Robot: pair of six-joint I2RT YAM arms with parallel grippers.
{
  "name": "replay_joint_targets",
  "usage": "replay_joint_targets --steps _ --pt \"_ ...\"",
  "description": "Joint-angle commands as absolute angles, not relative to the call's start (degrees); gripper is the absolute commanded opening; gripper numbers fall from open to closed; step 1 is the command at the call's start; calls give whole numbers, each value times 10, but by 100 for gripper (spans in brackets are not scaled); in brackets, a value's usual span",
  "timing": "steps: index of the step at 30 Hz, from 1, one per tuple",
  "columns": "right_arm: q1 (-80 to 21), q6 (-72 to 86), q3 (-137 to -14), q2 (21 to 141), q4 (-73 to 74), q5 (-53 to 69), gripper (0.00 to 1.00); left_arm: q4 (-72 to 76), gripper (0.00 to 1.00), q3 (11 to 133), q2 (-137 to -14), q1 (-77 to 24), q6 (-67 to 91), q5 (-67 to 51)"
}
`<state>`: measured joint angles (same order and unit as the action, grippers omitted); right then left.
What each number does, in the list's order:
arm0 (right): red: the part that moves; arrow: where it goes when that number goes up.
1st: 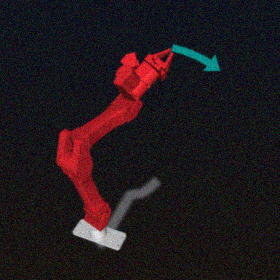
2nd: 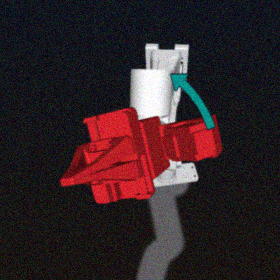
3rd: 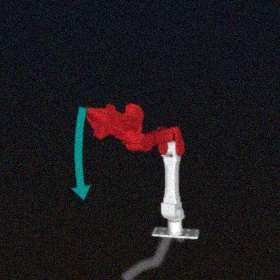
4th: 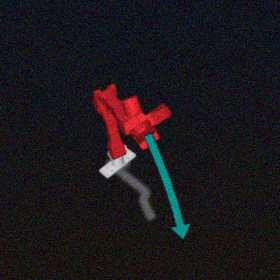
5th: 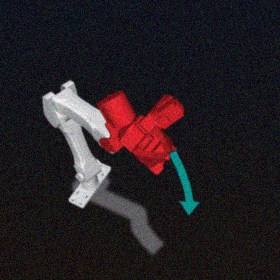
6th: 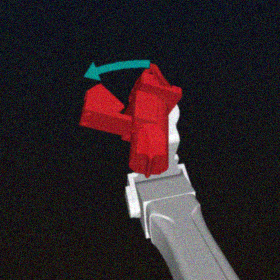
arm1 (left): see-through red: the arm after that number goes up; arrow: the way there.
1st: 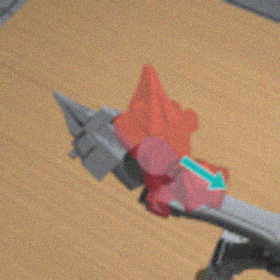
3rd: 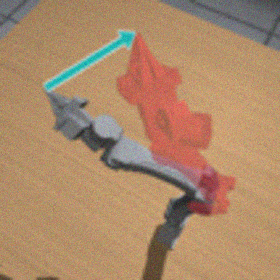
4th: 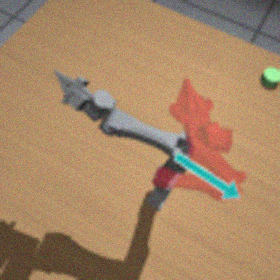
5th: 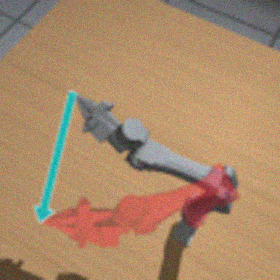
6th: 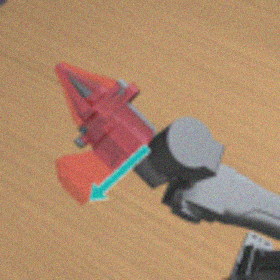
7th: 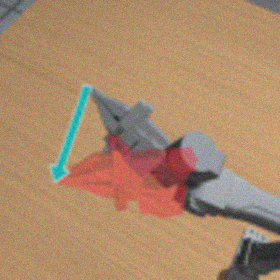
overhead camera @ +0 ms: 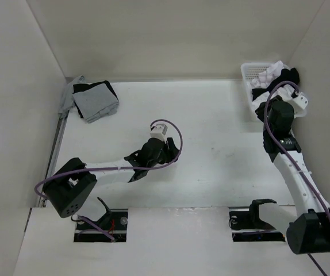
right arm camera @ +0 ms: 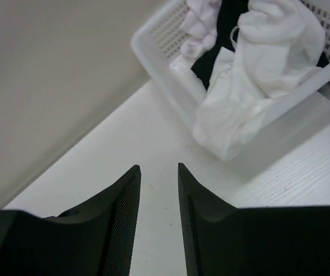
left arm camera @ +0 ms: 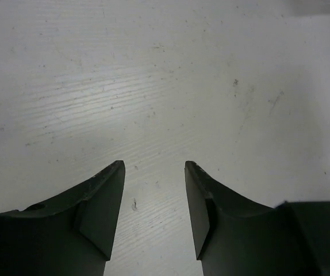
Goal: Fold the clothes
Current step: Grab the tank top from the pile
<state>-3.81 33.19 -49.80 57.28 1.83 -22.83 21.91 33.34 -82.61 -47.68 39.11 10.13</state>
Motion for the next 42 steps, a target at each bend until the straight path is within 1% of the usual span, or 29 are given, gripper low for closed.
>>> replay_joint_targets --steps 1,2,3,5,6,9,10,11,13,16,18,20,22,25,30,34,36,37,38,39,40,42 --pt "2 316 -547 625 16 -252 35 267 47 318 -803 -481 385 70" --pt "23 313 -559 659 6 -260 27 278 50 308 -791 -479 390 62" --pt "50 313 -583 707 4 -252 11 279 50 307 -790 -478 388 63" --pt "56 313 -591 722 3 -250 7 279 50 308 -796 -478 387 62" --pt "70 316 -608 756 4 -248 0 279 50 308 -798 -476 389 61" --pt "97 312 -637 822 -3 -250 0 286 50 308 -809 -476 389 62" --pt "106 310 -651 847 -8 -251 1 287 50 308 -811 -475 388 63" --pt "115 306 -664 870 -15 -252 6 291 50 307 -816 -473 389 62" --pt "134 299 -695 916 -25 -247 20 299 49 303 -817 -470 389 61" --pt "159 280 -747 985 -27 -235 37 322 49 294 -824 -463 390 60" --pt "172 272 -788 1031 -16 -207 42 328 50 292 -831 -454 390 49" --pt "177 254 -827 1068 -7 -188 44 334 50 292 -838 -450 391 42" --pt "187 252 -858 1098 -11 -199 47 351 49 291 -848 -451 387 35" --pt "201 265 -902 1140 -3 -207 48 355 50 292 -849 -459 382 34" --pt "212 277 -939 1191 11 -228 47 376 50 279 -848 -442 391 29" --pt "219 287 -951 1210 13 -229 46 386 50 273 -853 -428 403 13" --pt "222 290 -962 1224 19 -229 44 397 50 269 -857 -416 415 -1" --pt "223 294 -967 1230 20 -229 39 401 49 268 -859 -413 417 -4" --pt "224 297 -970 1232 20 -223 29 403 49 266 -860 -409 421 -8" --pt "225 302 -967 1230 16 -215 14 405 49 265 -860 -405 424 -11" --pt "223 309 -950 1212 -3 -206 3 406 49 265 -860 -404 425 -11" --pt "222 309 -897 1158 -73 -195 0 408 49 265 -861 -403 425 -11"
